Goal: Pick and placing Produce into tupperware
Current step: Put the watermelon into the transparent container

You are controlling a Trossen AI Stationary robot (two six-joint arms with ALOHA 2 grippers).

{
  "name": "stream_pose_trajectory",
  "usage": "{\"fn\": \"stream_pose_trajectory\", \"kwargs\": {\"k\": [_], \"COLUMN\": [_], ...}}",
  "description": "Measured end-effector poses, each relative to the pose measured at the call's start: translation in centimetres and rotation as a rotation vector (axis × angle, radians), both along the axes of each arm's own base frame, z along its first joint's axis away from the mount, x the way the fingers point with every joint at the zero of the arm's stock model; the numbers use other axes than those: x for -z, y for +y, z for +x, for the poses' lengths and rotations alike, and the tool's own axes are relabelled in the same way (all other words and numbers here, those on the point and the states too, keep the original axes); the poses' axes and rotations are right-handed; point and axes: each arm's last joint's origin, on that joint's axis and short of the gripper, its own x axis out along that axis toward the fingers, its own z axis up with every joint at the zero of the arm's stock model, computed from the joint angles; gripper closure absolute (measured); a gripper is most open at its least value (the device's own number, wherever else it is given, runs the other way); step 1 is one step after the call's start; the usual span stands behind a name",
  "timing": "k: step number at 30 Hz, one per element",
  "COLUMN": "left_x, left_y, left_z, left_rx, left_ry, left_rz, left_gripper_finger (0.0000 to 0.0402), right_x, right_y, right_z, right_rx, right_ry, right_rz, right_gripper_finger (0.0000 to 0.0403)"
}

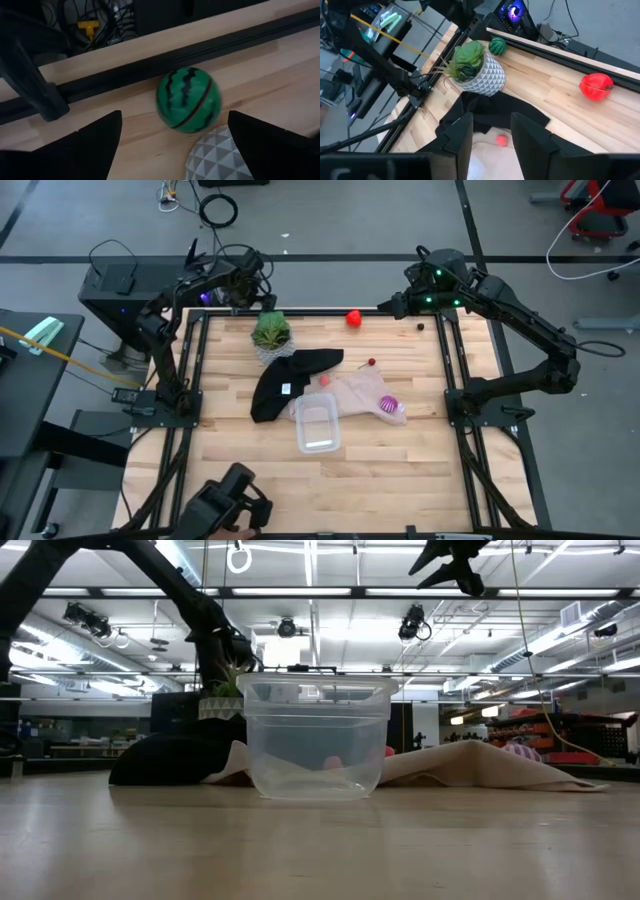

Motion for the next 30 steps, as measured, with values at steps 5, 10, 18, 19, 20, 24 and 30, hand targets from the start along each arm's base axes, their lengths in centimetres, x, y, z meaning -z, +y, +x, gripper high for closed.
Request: {"fn": "stream_pose_trajectory", "kwargs": {"k": [5,10,18,19,20,24,30], "left_x": [0.8,0.9,1.0,1.1,1.2,1.9,2.8], "left_y": [0.2,0.4,0.4,0.4,0.4,0.5,0.2], "left_z": [0.2,0.3,0.6,0.6,0.6,0.8,1.4], "left_rx": [0.007,-0.002,-0.016,-0.019,-0.029,-0.037,-0.022], "left_ry": [-0.001,-0.023,-0.046,-0.043,-0.042,-0.033,-0.015], "left_rz": [-0.02,-0.021,-0.028,-0.029,-0.032,-0.048,-0.07], "left_gripper_finger": [0.0036,0.0036,0.004,0.004,0.004,0.004,0.004], "right_x": [0.0,0.0,0.0,0.0,0.0,0.0,0.0], "right_y": [0.0,0.0,0.0,0.0,0.0,0.0,0.0], "right_z": [0.0,0.0,0.0,0.0,0.0,0.0,0.0], "right_rx": [0.0,0.0,0.001,0.001,0.001,0.001,0.001], "right_ry": [-0.002,-0.003,-0.004,-0.004,-0.004,-0.005,-0.005], "right_rz": [-0.002,-0.001,-0.002,-0.002,-0.002,-0.002,-0.002], "right_gripper_finger": [0.0261,0.0261,0.0261,0.0261,0.0261,0.0261,0.0261]}}
